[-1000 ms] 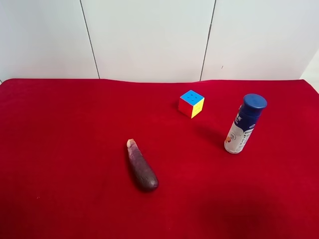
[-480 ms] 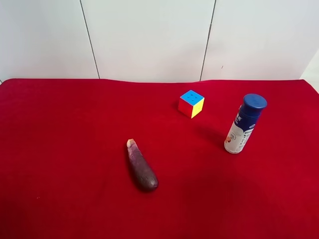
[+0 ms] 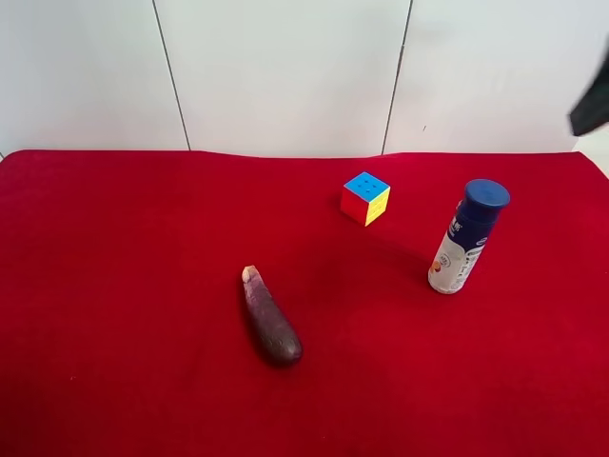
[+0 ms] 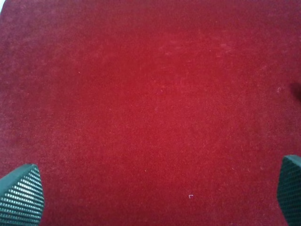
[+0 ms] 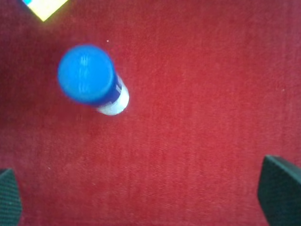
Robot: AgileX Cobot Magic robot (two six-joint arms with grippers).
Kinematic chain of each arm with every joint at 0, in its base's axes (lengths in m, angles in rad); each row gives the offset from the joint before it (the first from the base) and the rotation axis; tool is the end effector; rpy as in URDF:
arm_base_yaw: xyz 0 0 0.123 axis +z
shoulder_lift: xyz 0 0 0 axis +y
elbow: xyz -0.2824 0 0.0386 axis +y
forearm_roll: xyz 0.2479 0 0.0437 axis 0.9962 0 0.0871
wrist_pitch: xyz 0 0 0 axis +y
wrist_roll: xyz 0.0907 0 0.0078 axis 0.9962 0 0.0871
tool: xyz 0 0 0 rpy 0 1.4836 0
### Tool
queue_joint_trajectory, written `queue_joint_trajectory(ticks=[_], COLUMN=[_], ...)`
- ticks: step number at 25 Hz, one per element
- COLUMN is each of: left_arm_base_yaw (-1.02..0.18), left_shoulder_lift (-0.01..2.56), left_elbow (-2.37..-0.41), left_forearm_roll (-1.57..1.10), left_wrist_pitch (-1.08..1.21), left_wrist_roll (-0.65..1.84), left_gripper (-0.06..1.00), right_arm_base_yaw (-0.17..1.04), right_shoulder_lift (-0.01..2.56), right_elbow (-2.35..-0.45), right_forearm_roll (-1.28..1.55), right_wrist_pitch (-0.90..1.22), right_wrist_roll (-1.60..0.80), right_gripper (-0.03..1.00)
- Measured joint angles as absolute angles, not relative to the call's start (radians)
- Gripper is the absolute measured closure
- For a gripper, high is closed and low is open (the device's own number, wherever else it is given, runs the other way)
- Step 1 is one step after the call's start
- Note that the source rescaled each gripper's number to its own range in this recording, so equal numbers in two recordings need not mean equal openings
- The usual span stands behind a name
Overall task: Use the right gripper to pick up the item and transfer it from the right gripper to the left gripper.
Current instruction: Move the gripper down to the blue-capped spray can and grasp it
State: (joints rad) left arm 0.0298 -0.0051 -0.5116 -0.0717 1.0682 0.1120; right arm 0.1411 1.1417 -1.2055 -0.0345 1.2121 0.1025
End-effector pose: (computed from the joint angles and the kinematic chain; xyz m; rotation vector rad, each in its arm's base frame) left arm -0.0072 -0.0059 0.2799 0.0879 2.0311 0.0036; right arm 0.2049 0.0261 0.3758 -0.0556 2.6307 0.0370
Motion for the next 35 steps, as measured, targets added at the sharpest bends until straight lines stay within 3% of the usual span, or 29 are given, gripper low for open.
queue_joint_trajectory(ticks=[12, 35], left_arm_base_yaw=[0.03, 0.03], left_shoulder_lift=[-0.005, -0.005], left_elbow=[-0.512, -0.512], left_forearm_roll=[-0.072, -0.072], left_wrist_pitch=[1.068, 1.068], left_wrist_roll=[0.112, 0.112], left_gripper=[-0.06, -0.06], right_arm_base_yaw=[0.141, 0.141], right_shoulder_lift=[1.476, 1.722], right_elbow=[-1.258, -1.258], right_forearm_roll=[0.027, 0.114], right_wrist_pitch=[1.217, 1.172], right_wrist_roll=[0.081, 0.021], right_gripper=[-0.03, -0.03])
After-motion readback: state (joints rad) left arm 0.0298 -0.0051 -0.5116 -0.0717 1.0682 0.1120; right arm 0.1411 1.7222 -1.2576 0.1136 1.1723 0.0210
